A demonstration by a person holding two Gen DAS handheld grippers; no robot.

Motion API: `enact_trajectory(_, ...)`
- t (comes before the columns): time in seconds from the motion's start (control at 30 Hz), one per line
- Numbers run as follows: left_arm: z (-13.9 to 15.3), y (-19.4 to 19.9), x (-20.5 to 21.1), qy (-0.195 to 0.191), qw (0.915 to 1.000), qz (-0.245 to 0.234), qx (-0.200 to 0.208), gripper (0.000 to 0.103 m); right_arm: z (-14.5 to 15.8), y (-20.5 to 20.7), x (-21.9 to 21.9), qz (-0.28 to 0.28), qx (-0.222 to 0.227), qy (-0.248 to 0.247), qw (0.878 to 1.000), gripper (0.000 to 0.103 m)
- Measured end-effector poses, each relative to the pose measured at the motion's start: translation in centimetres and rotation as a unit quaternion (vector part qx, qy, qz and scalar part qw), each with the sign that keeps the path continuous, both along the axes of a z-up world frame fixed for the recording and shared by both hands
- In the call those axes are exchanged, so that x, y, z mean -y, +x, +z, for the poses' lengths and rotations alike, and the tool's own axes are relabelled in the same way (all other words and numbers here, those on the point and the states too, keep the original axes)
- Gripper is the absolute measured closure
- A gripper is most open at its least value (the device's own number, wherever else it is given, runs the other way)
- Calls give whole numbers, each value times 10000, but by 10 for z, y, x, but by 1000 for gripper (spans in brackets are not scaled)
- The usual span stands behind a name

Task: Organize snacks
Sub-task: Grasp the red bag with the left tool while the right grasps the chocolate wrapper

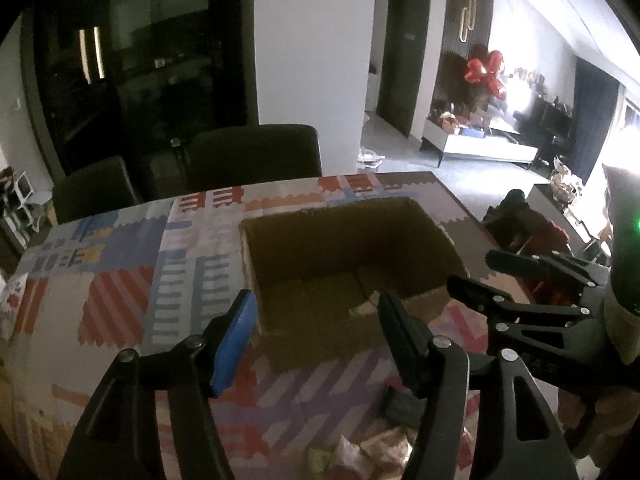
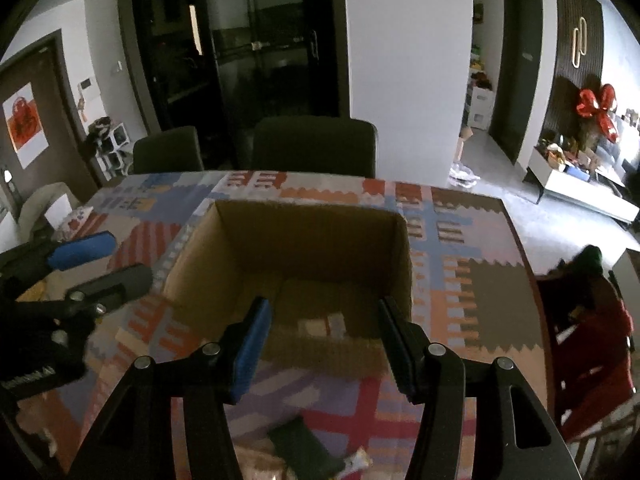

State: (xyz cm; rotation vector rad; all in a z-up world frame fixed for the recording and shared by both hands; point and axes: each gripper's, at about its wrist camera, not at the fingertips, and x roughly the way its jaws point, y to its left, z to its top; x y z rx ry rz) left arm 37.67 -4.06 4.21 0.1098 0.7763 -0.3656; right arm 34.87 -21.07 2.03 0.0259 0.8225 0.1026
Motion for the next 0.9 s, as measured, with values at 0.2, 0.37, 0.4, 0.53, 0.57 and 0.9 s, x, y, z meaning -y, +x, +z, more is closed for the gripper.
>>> enact_trajectory(0.2,-15,-34,-8,141,9999,49,-79,38,-13,-32,0,-94,-240,-111,9996,47)
enact_trajectory(0.37,-38,-59,-14,191,9993,147,-302,38,-27,-59,0,-224,-410,-110,9988,47)
enact_trajectory(0.4,-41,-62,-15,189,9991,155,-334,38,-31,-64,-1,-234,-436,-127,9987,47)
enact_trajectory(0.53,-59,-79,-20,204,9981,218,-533,38,-43,-82,-6,-221,-534,-186,9982,47)
enact_trajectory(0.57,-64,-83,-21,177,9977,226,-615,38,-46,-85,-6,-251,-561,-191,9979,47)
enact_trajectory(0.9,-97,-113,-24,390,9950,391,-831,38,-77,-115,-2,-540,-618,-230,9964,47)
